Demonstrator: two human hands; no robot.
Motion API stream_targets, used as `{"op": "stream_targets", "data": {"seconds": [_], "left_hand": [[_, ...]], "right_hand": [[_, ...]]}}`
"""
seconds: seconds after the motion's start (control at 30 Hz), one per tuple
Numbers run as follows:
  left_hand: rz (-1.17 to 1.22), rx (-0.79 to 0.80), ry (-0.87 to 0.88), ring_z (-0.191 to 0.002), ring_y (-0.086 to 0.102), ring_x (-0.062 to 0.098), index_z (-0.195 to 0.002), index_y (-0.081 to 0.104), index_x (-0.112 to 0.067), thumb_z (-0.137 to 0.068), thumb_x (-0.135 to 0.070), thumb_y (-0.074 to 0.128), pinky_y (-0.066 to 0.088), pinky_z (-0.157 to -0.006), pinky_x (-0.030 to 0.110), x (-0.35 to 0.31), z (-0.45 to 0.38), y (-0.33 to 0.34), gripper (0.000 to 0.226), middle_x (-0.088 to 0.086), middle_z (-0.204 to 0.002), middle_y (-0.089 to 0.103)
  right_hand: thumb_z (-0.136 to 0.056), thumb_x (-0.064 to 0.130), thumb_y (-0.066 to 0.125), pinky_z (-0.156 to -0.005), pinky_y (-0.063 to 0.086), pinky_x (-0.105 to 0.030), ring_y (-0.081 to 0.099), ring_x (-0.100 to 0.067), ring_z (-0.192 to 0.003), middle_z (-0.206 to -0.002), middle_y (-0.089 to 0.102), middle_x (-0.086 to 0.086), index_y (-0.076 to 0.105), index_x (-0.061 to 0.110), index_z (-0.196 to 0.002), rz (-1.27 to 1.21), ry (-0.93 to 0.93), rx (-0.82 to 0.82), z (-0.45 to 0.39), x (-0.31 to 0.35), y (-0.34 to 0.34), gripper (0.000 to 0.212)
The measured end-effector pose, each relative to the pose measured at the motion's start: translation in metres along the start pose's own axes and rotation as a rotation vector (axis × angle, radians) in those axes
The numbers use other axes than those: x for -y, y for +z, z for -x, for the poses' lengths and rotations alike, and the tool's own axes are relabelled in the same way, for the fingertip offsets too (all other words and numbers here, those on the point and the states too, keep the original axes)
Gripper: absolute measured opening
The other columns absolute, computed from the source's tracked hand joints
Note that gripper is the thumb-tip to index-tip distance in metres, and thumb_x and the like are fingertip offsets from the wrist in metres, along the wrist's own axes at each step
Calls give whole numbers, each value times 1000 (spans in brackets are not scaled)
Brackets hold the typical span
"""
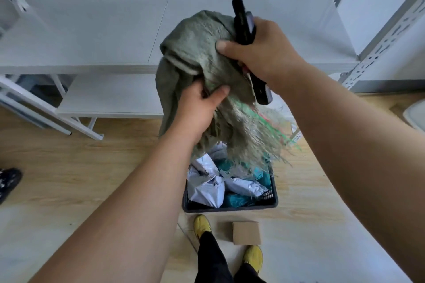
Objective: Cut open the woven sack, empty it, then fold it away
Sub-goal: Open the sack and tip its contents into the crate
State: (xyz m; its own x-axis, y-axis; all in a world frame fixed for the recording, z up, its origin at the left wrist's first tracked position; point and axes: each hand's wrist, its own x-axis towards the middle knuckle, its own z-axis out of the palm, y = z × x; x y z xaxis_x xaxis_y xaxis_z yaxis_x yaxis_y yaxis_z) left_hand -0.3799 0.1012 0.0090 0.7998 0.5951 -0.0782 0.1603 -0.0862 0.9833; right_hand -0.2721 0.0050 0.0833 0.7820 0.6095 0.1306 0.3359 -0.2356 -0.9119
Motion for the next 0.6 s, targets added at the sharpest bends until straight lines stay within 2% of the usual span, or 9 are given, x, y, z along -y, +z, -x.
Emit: {"op": "stream_targets", "data": {"seconds": [0.03, 0.07, 0.1, 0.17, 0.27, 0.4, 0.47, 0.53, 0.6], "left_hand": [[21, -46, 11, -99, 68, 13, -100, 69, -25, -78, -34, 72, 52, -96, 41, -5, -3, -3, 25, -5, -104, 73], [31, -98, 24, -99, 69, 15, -97, 69, -28, -74, -40, 72, 52, -95, 42, -11, -6, -7, 26, -5, -103, 74], [35, -150, 42, -99, 69, 15, -96, 69, -30, -70, -45, 71, 52, -94, 43, -18, -10, -12, 30, -5, -103, 74], [50, -219, 97, -100, 68, 15, -95, 68, -31, -68, -47, 70, 53, -93, 44, -34, -16, -19, 31, -6, -104, 73], [53, -258, 240, -97, 68, 11, -87, 65, -33, -77, -35, 69, 54, -92, 43, -61, -15, -19, 11, -8, -100, 73], [40, -331, 404, -95, 67, 5, -87, 60, -34, -85, -26, 66, 53, -90, 31, -83, -8, -13, 10, -13, -94, 69], [-11, -321, 402, -93, 66, 1, -89, 58, -34, -85, -26, 66, 52, -88, 25, -83, -6, -9, 11, -17, -93, 68], [-40, -310, 370, -94, 65, 1, -92, 59, -34, -85, -27, 65, 52, -89, 26, -75, -4, -7, 11, -17, -94, 67], [-54, -320, 357, -98, 64, 2, -97, 60, -32, -86, -29, 64, 51, -92, 27, -68, -2, -7, 12, -17, -99, 67]], "right_hand": [[-77, 27, 79, -60, 41, -16, 49, 3, -55, -65, 50, 14, 59, 18, -81, -27, -8, -16, 2, 0, -1, 23], [-75, 29, 81, -62, 44, -16, 53, 5, -60, -71, 55, 15, 63, 15, -95, -41, -13, -21, 3, -1, -2, 29], [-73, 32, 82, -65, 47, -18, 59, 3, -68, -80, 62, 12, 64, 14, -107, -38, -11, -11, 6, -4, -3, 43], [-68, 38, 85, -74, 52, -27, 66, -9, -88, -100, 68, 0, 62, 15, -115, 30, 26, 26, 11, -11, -3, 57], [-66, 34, 87, -80, 55, -29, 67, -12, -86, -94, 70, 2, 65, 14, -104, 34, 58, 37, 19, -16, 4, 48], [-70, 26, 81, -78, 54, -34, 68, -20, -82, -84, 70, -5, 63, 7, -90, -15, 2, -154, 12, -9, 5, 33], [-71, 25, 80, -81, 55, -40, 68, -25, -87, -90, 71, -11, 62, 4, -91, -3, 23, -135, 8, -10, 2, 35], [-72, 22, 80, -79, 54, -37, 66, -25, -83, -81, 67, -6, 59, 8, -83, 16, 59, -97, 5, -17, 0, 28], [-70, 23, 81, -76, 51, -36, 62, -21, -77, -76, 60, -3, 58, 3, -83, -7, 66, -101, 8, -22, -1, 33]]}}
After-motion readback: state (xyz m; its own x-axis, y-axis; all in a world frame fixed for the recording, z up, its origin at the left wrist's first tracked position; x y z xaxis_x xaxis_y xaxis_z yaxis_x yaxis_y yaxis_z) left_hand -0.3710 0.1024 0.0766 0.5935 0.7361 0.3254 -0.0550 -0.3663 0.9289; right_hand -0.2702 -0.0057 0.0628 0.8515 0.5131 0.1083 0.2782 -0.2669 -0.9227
